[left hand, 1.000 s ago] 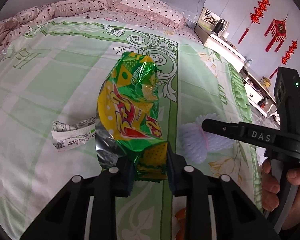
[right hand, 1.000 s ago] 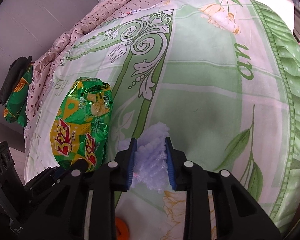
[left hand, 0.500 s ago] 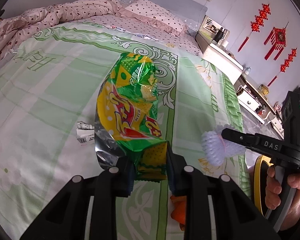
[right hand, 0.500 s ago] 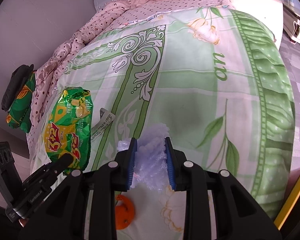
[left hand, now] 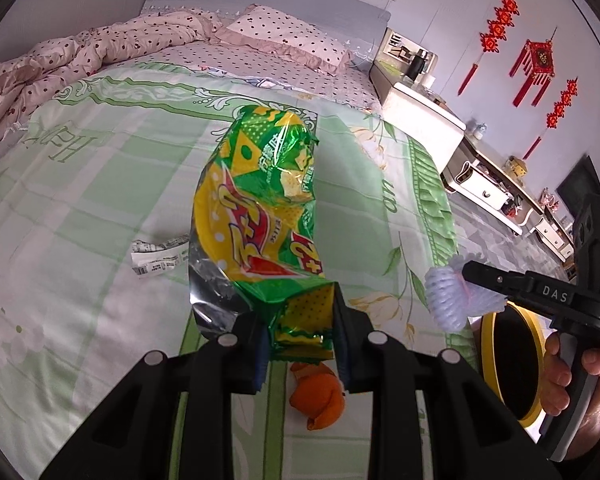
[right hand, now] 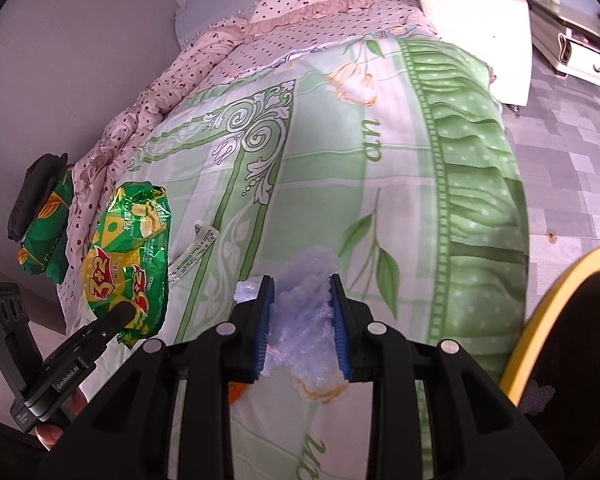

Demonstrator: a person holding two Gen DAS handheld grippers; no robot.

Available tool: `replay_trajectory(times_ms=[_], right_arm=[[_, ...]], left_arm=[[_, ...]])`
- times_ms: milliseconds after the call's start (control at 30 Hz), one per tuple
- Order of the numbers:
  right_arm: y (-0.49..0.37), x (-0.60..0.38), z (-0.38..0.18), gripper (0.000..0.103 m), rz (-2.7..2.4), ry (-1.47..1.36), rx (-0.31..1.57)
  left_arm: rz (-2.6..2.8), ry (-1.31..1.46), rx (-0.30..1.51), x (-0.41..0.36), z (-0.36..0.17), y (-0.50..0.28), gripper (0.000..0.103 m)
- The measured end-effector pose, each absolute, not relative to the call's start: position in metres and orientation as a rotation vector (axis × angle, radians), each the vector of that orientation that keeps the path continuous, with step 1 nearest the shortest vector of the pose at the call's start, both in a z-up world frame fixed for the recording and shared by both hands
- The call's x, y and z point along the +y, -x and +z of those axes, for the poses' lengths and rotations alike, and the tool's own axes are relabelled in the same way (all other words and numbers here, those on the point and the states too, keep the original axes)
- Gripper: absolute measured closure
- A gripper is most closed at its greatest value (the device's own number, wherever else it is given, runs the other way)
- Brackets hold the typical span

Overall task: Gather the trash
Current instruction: 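Carry the green snack bag and lavender mesh puff in both tools over the bin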

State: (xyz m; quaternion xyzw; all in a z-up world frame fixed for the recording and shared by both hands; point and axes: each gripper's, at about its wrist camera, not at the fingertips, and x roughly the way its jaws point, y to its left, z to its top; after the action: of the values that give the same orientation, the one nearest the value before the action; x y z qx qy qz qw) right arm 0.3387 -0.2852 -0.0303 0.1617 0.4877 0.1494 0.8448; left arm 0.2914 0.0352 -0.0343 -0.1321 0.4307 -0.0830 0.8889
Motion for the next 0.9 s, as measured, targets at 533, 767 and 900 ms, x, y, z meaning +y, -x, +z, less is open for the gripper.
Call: replay_trajectory(times_ms=[533, 767, 900], right_arm=[[-0.297, -0.387, -0.013, 0.077, 0.212, -0.427, 0.972], [-0.278, -0.431, -0.006, 0.077, 0.161, -0.462, 0.942], [-0.269, -0.457, -0.004, 0.077, 0.132, -0.483, 0.926]], left_arm=[[-0.317, 0.225, 0.924, -0.064, -0.028, -0.274, 0.079], [-0.382, 0.190, 0.921, -0.104, -0.020, -0.266, 0.079], [-0.415, 0.175, 0.920, -0.127, -0.015, -0.265, 0.079]])
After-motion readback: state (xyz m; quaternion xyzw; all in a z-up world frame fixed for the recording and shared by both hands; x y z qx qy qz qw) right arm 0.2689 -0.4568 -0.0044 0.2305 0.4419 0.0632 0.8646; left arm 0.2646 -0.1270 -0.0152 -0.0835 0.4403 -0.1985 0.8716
